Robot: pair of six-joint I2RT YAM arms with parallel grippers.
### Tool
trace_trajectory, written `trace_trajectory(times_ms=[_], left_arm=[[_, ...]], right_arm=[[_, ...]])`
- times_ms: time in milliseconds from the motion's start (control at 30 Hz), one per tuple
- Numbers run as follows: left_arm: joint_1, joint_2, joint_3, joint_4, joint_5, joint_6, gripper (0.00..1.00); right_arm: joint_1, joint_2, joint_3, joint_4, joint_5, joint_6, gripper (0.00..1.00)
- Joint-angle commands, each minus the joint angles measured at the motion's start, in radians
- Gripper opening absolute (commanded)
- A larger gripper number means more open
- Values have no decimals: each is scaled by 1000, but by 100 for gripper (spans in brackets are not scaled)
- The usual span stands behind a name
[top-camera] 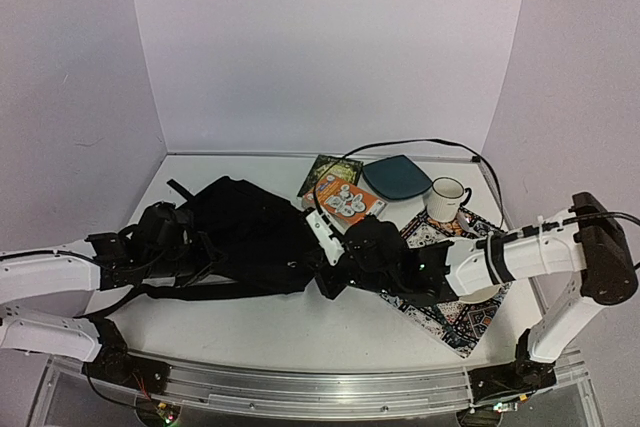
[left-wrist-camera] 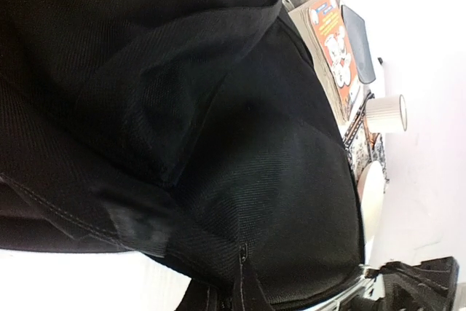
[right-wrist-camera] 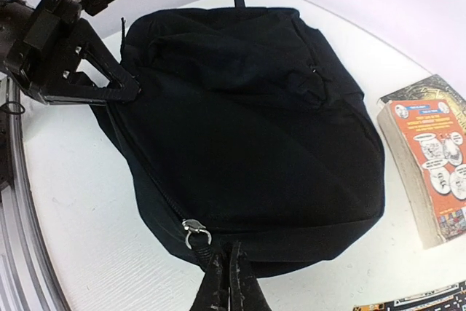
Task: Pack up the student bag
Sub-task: Unzip the largest pocket of the student bag.
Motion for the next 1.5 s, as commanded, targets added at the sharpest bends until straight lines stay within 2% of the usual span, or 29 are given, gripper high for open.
trace_trajectory(times_ms=[0, 67, 200, 367, 467, 600, 733, 900, 1133, 1233, 1333, 1467], left_arm=[[164, -4, 35, -236, -84, 220, 0], [225, 17, 44, -256, -66, 281, 0], [307, 102, 89, -264, -78, 374, 0], [346, 196, 175, -265, -99, 481, 0], [346, 194, 204, -263, -17, 519, 0], [342, 155, 187, -256, 148, 523, 0], [330, 82, 141, -204, 281, 471, 0], [309, 1, 91, -112, 371, 392, 0], [261, -18, 48, -48, 389, 368, 0], [236, -5, 26, -21, 383, 360, 0], [213, 4, 10, 1, 374, 348, 0], [193, 11, -4, 15, 360, 345, 0]], right_arm=[[-25, -120, -53, -89, 143, 0, 0], [-25, -147, -68, -92, 117, -1, 0], [-11, -155, -53, -86, -55, -32, 0], [37, -31, 70, -96, -174, -39, 0], [38, 72, 147, -94, -201, -18, 1], [40, 194, 280, -112, -255, -3, 15], [40, 247, 351, -129, -236, -2, 21], [40, 274, 409, -175, -219, 3, 36], [41, 282, 450, -264, -61, 43, 41], [38, 287, 475, -329, -12, 91, 47], [36, 294, 503, -395, -1, 151, 55], [24, 315, 537, -494, 3, 231, 57]])
